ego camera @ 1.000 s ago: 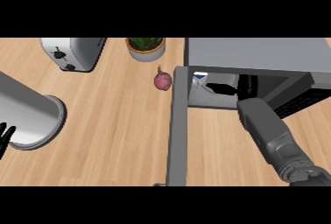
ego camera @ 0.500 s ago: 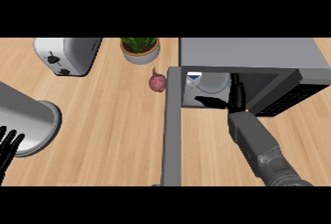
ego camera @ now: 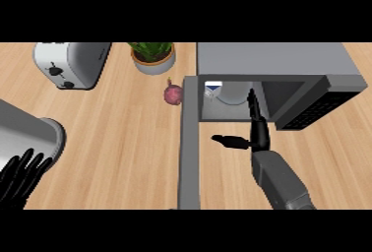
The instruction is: Pick up the milk, place it into the microwave and close the microwave
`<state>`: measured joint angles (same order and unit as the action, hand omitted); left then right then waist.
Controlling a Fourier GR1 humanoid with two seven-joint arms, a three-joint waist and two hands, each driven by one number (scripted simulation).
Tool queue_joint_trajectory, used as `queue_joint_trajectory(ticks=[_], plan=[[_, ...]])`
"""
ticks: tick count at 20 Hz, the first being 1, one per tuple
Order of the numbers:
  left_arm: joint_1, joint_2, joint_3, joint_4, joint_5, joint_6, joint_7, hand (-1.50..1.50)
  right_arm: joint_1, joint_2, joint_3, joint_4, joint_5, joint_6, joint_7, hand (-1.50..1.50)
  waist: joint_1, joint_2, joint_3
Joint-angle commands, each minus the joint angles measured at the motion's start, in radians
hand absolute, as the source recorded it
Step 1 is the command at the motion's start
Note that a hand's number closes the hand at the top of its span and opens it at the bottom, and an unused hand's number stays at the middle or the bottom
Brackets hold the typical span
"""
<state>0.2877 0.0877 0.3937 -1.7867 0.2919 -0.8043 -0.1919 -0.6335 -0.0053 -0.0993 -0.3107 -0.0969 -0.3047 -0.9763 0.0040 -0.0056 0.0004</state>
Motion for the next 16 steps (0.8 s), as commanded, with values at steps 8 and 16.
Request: queue_joint_trajectory(ticks=[8,16], plan=[[0.002,-0.046,-0.153,-0.077,-0.116,-0.043,0.019,-1.5,0.358,-0.016,0.209,-0.451,-0.072,0.045,0.068,-1.5,-0.027,-0.005,-0.002],[-0.138,-0.086,-0.288,-0.045,-0.286,0.058,0.058,1.5,0.738,-0.097,0.289,-0.903,-0.142,0.148,0.123,1.5,-0.038,-0.001,-0.002]])
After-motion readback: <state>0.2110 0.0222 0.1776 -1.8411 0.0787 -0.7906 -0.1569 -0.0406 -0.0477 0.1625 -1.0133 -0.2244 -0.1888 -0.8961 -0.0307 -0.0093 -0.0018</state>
